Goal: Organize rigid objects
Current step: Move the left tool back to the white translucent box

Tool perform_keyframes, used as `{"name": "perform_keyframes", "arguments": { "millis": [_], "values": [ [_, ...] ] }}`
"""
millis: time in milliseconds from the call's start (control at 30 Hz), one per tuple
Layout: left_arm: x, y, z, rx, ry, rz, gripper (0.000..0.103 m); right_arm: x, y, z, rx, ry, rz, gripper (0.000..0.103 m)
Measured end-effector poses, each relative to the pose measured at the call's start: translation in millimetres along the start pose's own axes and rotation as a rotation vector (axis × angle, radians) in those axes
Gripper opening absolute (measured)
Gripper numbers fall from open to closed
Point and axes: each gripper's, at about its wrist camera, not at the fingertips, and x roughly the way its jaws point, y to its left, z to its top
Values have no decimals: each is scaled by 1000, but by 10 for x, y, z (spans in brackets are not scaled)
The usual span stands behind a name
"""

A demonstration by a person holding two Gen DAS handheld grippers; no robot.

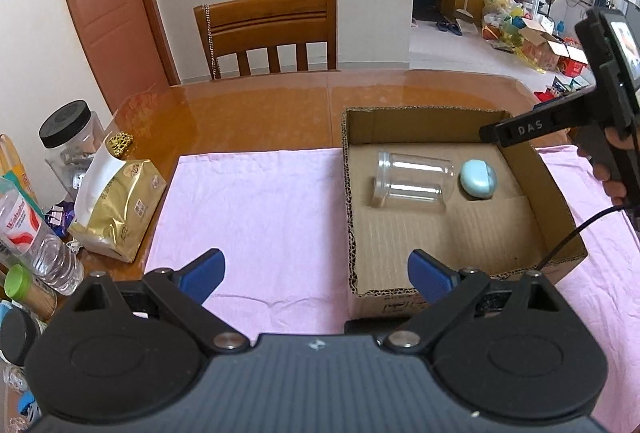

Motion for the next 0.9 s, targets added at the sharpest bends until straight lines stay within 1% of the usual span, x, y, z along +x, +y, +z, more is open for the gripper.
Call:
{"name": "perform_keyframes", "arguments": {
  "millis": [200, 267, 367, 567, 700, 767, 900],
  "values": [
    [-46, 16, -89, -4, -6, -4, 98, -227, 32, -43, 18, -11, -3, 103],
    [-60, 31, -136, -12, -8, -4, 100, -323, 47, -93, 30, -12, -13, 103],
    [-57, 46, -236, -13, -2, -6, 101, -461, 73, -211, 46, -11, -16, 103],
    [-4, 83, -484, -17, 27, 15, 101, -712, 201, -588, 45, -12, -31, 103],
    [30, 115, -659, -40, 59, -3, 101, -836, 318, -888, 61, -2, -21, 103],
    [27, 113, -732, -42, 57, 4, 101, -880, 385, -1043, 73, 10, -18, 103],
    [-8, 44, -855, -6, 42, 23, 101, -930, 537, -1311, 75, 43, -16, 103]
  ]
}}
